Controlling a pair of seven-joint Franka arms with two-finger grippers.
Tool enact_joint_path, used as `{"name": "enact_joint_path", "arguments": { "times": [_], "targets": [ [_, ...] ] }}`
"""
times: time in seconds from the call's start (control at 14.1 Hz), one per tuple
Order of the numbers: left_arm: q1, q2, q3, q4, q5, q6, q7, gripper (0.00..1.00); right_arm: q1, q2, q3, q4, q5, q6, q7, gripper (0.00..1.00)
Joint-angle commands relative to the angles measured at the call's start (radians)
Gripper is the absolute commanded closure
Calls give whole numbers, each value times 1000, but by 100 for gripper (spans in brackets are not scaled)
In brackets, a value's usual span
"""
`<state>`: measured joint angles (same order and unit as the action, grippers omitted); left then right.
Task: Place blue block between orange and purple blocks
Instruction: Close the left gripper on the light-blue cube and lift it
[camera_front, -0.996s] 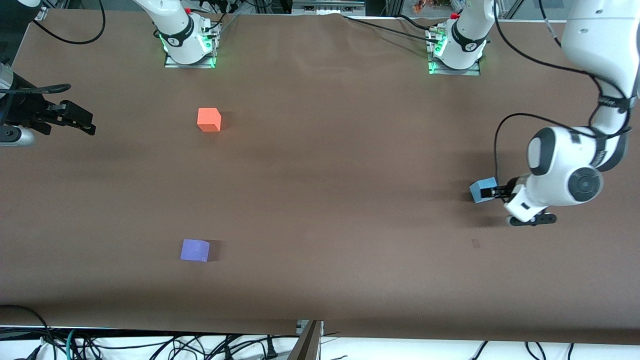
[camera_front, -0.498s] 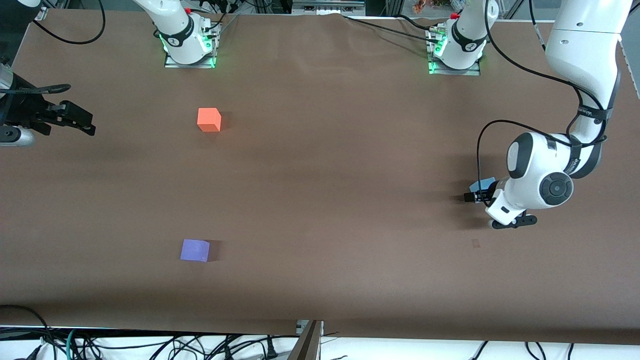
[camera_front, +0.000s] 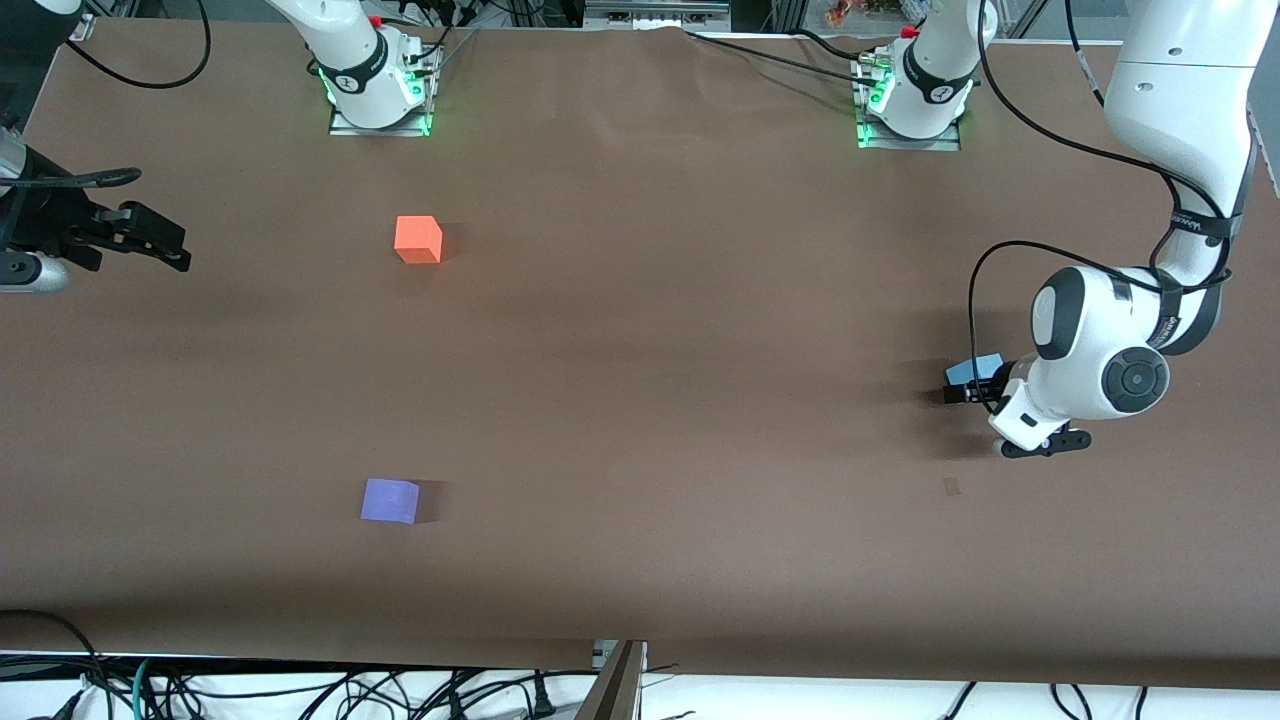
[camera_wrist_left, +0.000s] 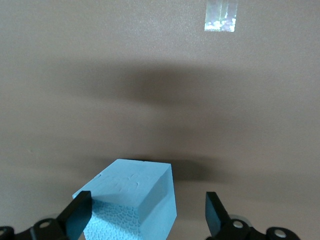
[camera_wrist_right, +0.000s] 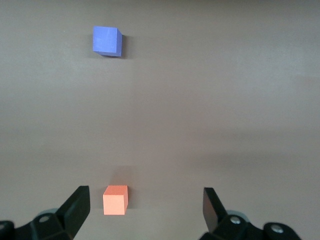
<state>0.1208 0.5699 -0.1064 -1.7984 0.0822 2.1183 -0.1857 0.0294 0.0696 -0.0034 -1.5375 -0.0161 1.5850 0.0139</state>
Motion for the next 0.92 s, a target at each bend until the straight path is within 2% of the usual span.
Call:
{"name": "enact_joint_path", "arguments": {
  "times": [0.0, 0.14, 0.71, 0.85],
  "targets": [
    [19, 2, -1, 11, 21, -23, 60, 0, -3, 2, 3, 10, -2, 1, -11, 0],
    [63, 22, -3, 11, 11, -20, 109, 0, -3, 2, 3, 10, -2, 1, -11, 0],
    [68, 36, -3, 7, 8, -18, 127, 0, -3, 2, 3, 10, -2, 1, -11, 0],
    [74, 59, -1, 8, 8, -11, 204, 0, -5, 2, 3, 8, -2, 1, -11, 0]
  ]
}}
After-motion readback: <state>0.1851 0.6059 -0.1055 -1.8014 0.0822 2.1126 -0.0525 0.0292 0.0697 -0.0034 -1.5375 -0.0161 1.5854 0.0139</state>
